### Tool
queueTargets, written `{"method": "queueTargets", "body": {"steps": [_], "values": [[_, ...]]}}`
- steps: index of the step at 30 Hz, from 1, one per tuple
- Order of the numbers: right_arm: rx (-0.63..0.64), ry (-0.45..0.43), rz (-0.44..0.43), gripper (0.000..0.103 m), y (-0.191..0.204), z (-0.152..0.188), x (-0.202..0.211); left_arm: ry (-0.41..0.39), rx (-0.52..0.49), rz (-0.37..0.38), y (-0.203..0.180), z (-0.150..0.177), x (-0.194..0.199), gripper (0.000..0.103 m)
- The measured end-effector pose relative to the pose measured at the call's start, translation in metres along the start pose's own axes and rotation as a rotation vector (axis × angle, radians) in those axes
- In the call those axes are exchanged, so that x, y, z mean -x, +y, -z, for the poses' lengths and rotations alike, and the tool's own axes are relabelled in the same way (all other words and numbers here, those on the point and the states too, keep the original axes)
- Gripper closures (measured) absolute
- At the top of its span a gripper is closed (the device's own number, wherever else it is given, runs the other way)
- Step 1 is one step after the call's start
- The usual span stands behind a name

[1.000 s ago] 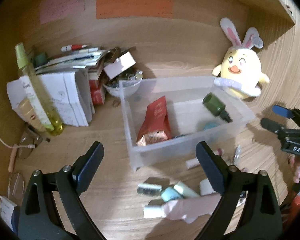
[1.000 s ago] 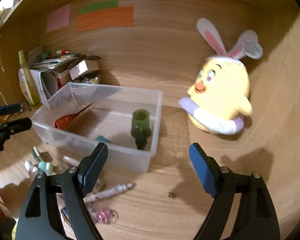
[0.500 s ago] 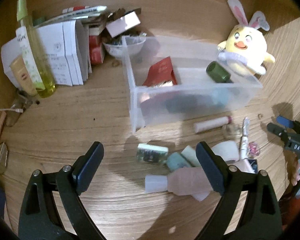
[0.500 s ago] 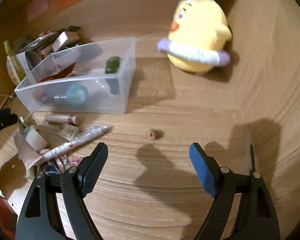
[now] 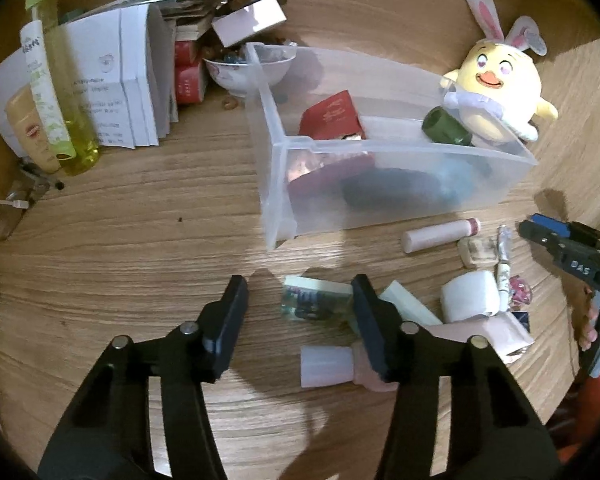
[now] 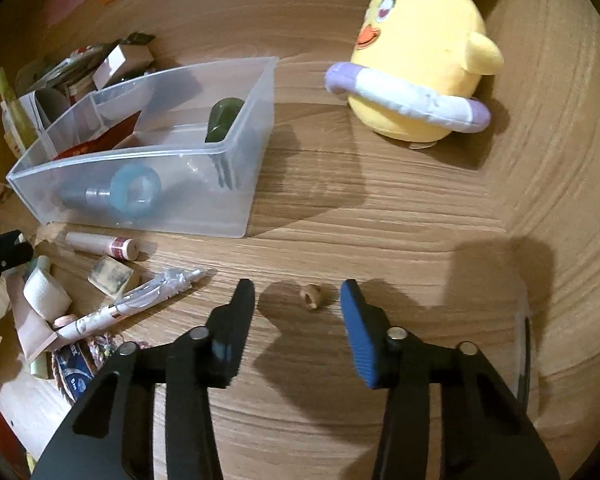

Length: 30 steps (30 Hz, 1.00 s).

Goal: Organize objects
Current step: 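Grasp the small card with left tool while right tool grasps small brown bead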

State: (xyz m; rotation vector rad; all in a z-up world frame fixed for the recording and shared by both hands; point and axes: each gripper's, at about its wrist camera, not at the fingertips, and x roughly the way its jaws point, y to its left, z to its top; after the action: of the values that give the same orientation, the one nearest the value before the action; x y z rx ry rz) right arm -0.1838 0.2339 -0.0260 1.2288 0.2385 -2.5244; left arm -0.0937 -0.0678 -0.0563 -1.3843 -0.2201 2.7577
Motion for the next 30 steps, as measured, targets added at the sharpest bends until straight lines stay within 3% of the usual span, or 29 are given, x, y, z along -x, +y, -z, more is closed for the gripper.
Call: {"method": "queueTargets", "body": {"steps": [4,7,17,30], "values": [[0.016,0.003,-0.002,0.079,0.004,0.0,-0.003,0.003,0.001,0.021,-0.001,0.0,-0.002,0.067],[0.017,0.001,-0.003,0.09,0.003,0.0,-0.003,-0.007,-0.007,-0.003,-0.003,0.001,-0.001,0.068],[-0.008,-0.046,-0.038,0.091,0.0,-0.003,0.014,-0.057,0.001,-0.016,-0.004,-0.005,0.013,0.07],[0.063,-0.189,-0.076,0.091,0.026,-0.028,0.057,-0.179,-0.002,0.011,-0.018,-0.032,0.045,0.07]]}}
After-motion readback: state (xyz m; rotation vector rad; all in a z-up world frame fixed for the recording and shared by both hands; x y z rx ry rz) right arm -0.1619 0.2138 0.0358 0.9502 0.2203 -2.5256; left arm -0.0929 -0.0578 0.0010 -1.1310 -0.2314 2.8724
